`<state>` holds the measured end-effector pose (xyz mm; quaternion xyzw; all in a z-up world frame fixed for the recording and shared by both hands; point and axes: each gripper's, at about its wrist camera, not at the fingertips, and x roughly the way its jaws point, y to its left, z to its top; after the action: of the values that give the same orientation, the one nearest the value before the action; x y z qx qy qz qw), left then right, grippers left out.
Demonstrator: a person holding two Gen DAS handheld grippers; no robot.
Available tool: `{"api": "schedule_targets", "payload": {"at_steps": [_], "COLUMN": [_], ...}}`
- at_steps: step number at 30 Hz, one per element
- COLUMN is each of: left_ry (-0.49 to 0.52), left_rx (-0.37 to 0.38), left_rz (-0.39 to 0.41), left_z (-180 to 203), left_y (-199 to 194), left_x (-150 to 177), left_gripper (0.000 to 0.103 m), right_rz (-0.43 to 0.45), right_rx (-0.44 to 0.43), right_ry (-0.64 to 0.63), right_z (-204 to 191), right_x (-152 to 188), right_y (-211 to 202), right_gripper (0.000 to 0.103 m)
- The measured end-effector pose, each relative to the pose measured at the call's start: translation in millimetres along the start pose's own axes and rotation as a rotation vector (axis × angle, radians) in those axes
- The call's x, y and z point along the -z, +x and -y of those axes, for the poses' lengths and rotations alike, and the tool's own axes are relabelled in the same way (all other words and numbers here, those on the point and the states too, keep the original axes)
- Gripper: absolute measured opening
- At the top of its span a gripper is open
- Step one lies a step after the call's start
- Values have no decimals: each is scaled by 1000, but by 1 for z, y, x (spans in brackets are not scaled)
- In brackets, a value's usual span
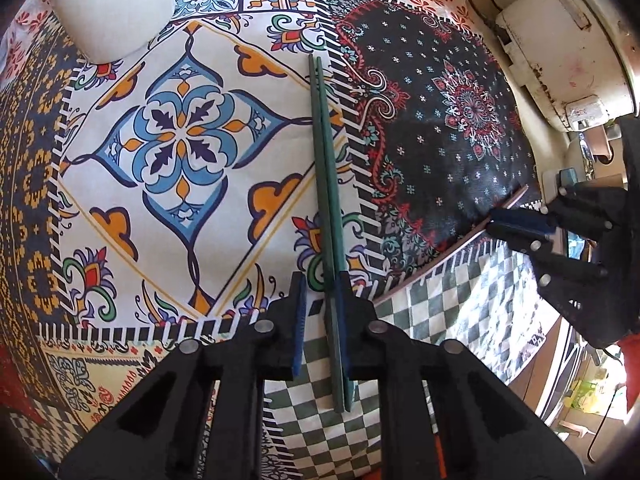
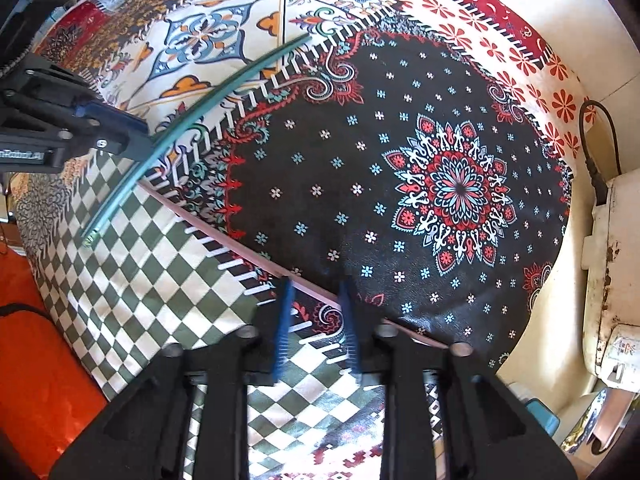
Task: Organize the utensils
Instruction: 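Hold the green chopsticks with left tool while right tool closes on the brown chopstick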
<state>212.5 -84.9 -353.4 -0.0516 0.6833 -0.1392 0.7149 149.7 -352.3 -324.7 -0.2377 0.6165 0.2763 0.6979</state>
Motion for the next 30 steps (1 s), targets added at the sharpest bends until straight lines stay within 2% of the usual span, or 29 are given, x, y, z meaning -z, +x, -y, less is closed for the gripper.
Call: {"api": "schedule_targets", "payload": {"at_steps": [6,8,10,13,16,18,19,25,30], "left_ry": [-22,-22,-9,-1,-18,-21,-20,48,41], "left_rx": [39,60,50,36,38,44,41,-5,-39], "left_rz": [-9,-17,-16,-14,-11,-13,-12,-17,-27], "left_z": [-8,-12,-9,-3,2,4,6,18,6], "left_y": [1,-1,-1,1,4,6,8,13,12], "left_x": [-10,-12,-10,-14,-19,-24,-28,-39,-45], "left_gripper": [13,13,13,13,10,9,9,10,10], "right_rz": [-3,-16,-32,-17,55,97,106,61,27], "right_rx": [56,25,-18,-36,-43,-42,-37,-13,20], "right_ry": [104,127,130,132,148,135,125,27,-63], "right_z": [18,24,23,13,8,5,3,10,0], "right_x": [21,31,41,51,49,44,39,14,7], "right_y": [-3,-4,0,-2,-17,-26,-28,-31,-16], "right_gripper": [2,2,2,3,11,34,37,38,38]}}
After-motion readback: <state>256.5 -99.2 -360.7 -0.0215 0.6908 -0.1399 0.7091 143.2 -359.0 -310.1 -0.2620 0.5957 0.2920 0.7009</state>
